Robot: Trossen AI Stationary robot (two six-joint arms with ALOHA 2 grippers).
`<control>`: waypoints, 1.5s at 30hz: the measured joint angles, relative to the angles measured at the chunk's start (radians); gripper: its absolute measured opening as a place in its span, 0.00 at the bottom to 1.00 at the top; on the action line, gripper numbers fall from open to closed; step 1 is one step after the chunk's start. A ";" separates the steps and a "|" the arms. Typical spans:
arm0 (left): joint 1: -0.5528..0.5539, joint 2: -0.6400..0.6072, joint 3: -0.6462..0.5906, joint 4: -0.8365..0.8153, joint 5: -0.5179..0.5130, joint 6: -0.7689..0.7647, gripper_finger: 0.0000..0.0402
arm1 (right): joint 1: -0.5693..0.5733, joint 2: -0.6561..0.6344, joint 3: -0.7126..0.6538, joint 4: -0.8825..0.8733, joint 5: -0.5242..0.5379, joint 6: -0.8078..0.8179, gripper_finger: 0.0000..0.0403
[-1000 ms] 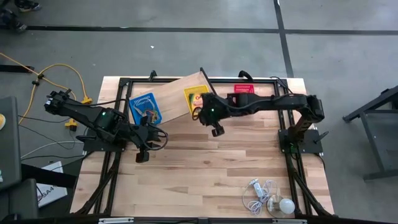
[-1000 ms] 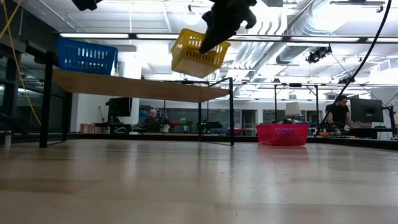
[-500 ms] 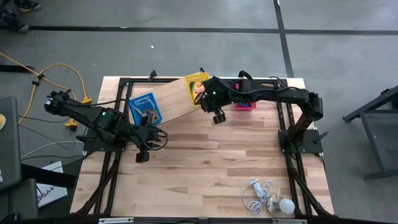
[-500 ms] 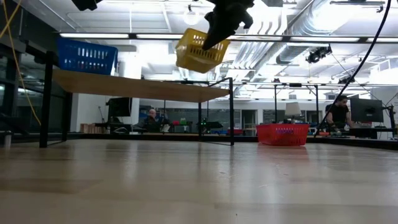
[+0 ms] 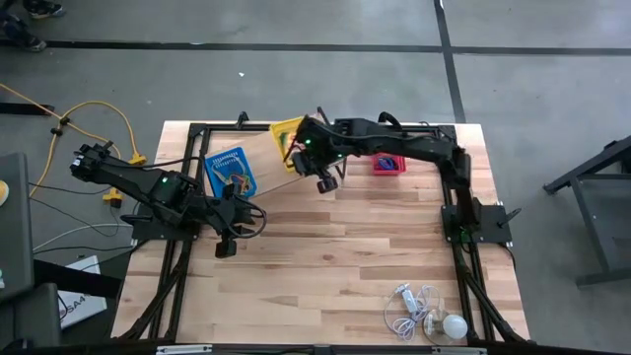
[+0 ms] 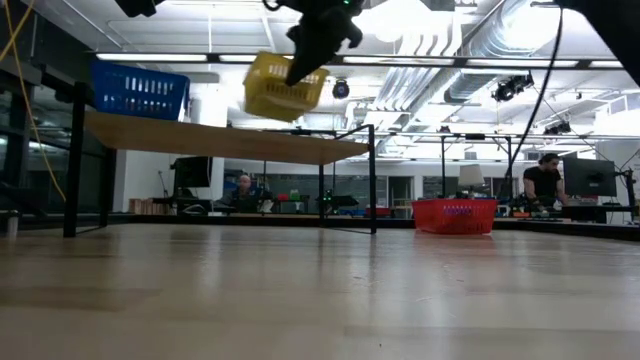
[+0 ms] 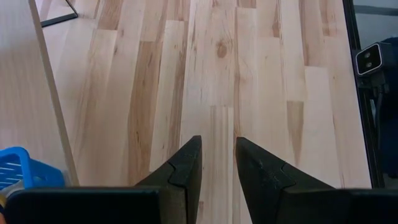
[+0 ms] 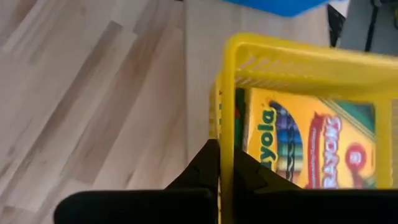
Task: Pick & Place Office Desk Supplies
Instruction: Put the yellow bin with crayon boxes on the shelf
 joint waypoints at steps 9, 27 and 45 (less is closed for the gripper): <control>0.000 0.000 0.000 0.000 0.000 0.000 0.23 | 0.045 0.080 0.088 -0.005 -0.022 0.012 0.01; 0.000 0.000 0.000 0.000 0.000 0.000 0.23 | 0.048 0.136 0.088 0.058 -0.059 0.067 0.01; 0.000 0.000 0.000 0.007 0.000 0.000 0.23 | 0.052 0.144 0.088 0.093 -0.071 0.050 0.01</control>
